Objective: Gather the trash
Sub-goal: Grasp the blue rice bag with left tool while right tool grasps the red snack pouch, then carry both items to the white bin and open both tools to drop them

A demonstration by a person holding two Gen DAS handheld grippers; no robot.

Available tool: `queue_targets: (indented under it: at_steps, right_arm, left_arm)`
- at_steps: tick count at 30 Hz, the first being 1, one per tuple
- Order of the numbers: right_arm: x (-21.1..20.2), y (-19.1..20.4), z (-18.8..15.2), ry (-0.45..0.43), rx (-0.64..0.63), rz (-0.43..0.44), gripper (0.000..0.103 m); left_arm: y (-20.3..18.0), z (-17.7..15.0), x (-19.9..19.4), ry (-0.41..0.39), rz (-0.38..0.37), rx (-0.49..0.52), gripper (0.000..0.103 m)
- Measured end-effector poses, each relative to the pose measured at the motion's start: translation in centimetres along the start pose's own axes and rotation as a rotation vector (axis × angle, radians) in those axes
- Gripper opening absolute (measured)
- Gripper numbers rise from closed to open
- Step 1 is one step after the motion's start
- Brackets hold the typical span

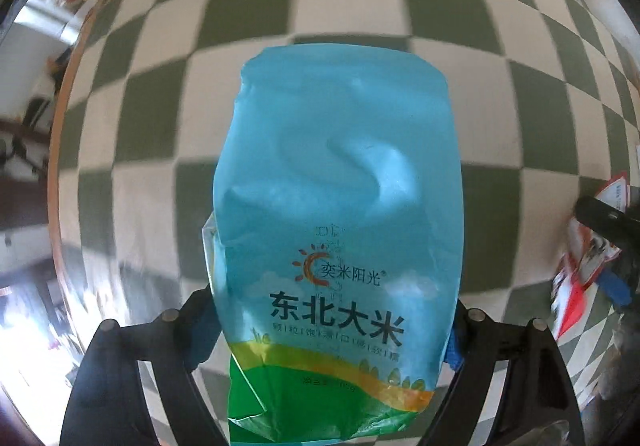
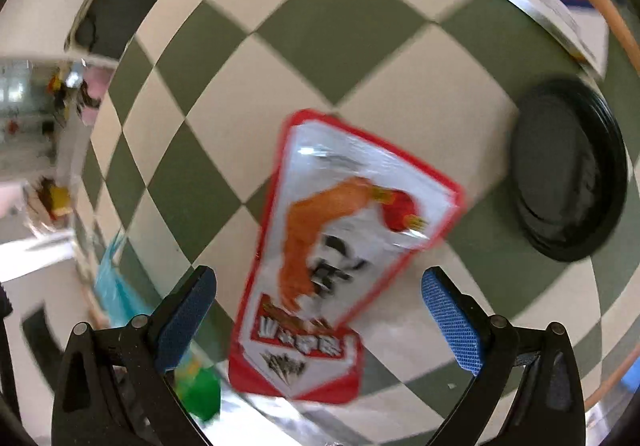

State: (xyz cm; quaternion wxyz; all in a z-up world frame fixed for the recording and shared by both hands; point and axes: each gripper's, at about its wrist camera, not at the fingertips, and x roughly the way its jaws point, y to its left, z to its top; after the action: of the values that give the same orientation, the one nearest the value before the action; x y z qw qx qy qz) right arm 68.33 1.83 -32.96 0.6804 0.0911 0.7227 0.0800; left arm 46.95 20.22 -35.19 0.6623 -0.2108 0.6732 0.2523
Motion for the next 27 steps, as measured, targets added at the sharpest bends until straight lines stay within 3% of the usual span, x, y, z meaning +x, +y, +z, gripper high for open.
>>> queue_targets:
  at_steps: [4,5,6,7,8,10,12,14,16,19,27]
  right_arm:
    - [1.6,3.8,-2.0,-0.076,-0.167,-0.229,0.102]
    - [1.7,4.4,-2.7,-0.106,-0.212,-0.255,0.097]
    - [1.3,5.0,-3.4,-0.156,-0.268,-0.248,0.09]
    - [1.0,5.8,-4.3,-0.189,-0.348,-0.241,0.066]
    - [0.7,6.6,-5.1,-0.207,-0.41,-0.257,0.054]
    - [0.4,7.5,-6.3,-0.225,-0.506,-0.258,0.043]
    - [0.2,7.4,-7.1,-0.231,-0.535,-0.234,0.04]
    - [-1.0,7.0,-7.9,-0.272,-0.556,-0.197,0.02]
    - [-2.0,6.7,-8.4,-0.273,-0.562,-0.152,0.009]
    - [-2.4,6.1,-9.2,-0.248,-0.579,-0.112,0.007]
    - [-5.4,3.3,-11.2,-0.284,-0.565,-0.027,0.006]
  left_arm:
    - [1.7,-1.8,0.0,-0.014,0.003,-0.028,0.084]
    - [2.0,-2.3,-0.1,-0.023,0.006,-0.029,0.084]
    - [2.2,-2.8,-0.2,-0.032,0.008,-0.028,0.084]
    - [2.2,-3.3,-0.4,-0.041,0.01,-0.027,0.084]
    - [2.3,-3.7,-0.6,-0.047,0.007,-0.028,0.084]
    - [2.3,-4.7,-0.7,-0.052,-0.002,-0.032,0.084]
    - [2.2,-5.5,-1.5,-0.066,-0.004,-0.033,0.084]
    - [2.6,-6.1,-2.0,-0.077,-0.003,-0.032,0.084]
    - [3.1,-7.1,-2.8,-0.083,-0.006,-0.031,0.084]
    - [3.0,-8.0,-3.8,-0.105,-0.005,-0.031,0.084]
    - [2.4,-10.5,-7.8,-0.209,0.003,0.001,0.084]
